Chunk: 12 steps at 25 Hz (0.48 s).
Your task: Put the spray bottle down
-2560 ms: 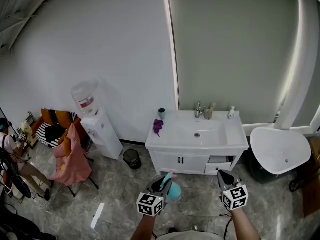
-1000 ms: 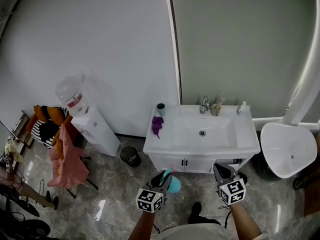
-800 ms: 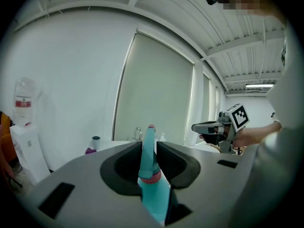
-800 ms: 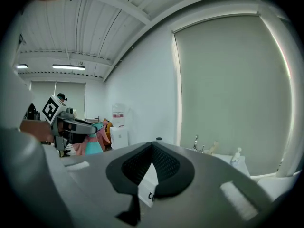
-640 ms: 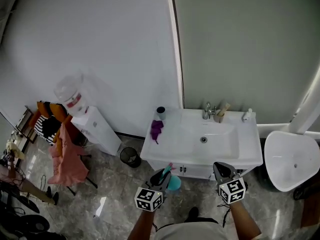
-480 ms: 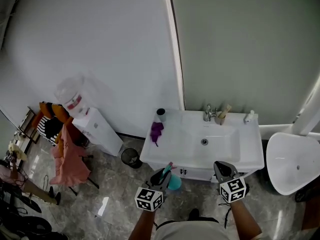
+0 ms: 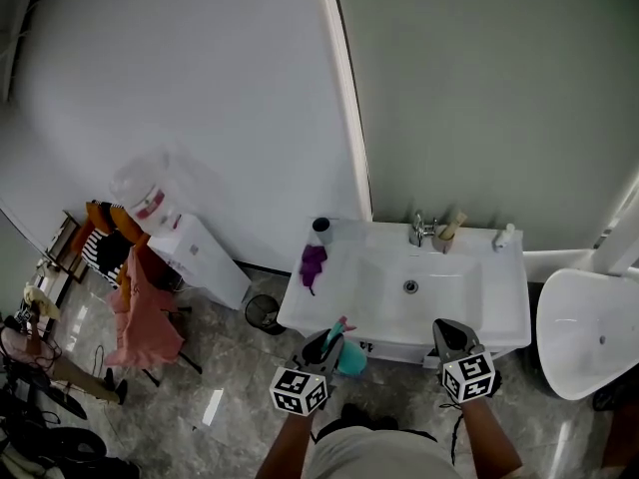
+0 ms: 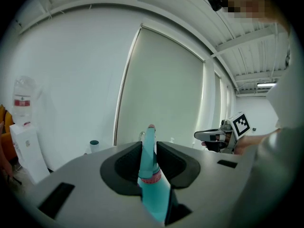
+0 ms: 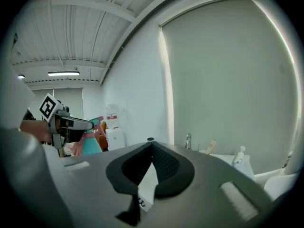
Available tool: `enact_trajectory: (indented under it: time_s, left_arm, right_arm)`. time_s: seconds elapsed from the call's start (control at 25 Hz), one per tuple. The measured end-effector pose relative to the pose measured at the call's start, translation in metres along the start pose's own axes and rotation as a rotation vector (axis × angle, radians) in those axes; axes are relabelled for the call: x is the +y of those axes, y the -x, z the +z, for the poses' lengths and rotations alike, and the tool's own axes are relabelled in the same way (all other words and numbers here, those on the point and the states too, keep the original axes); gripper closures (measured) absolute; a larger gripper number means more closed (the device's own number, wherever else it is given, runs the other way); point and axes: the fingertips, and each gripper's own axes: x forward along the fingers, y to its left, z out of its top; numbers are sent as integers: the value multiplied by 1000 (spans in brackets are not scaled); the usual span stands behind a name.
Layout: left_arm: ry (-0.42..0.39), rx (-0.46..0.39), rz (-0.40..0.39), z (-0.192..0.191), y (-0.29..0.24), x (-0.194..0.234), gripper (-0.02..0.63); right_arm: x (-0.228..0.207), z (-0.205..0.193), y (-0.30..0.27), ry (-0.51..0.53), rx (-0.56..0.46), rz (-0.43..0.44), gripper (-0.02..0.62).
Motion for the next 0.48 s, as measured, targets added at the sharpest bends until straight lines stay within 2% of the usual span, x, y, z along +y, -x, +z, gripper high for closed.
enact_trajectory:
  time_s: [0.48]
  left_arm:
    - [-16,10,-65,14,-62,32,509]
  right_arm:
    - [-33,7,-42,0,6,-73,584]
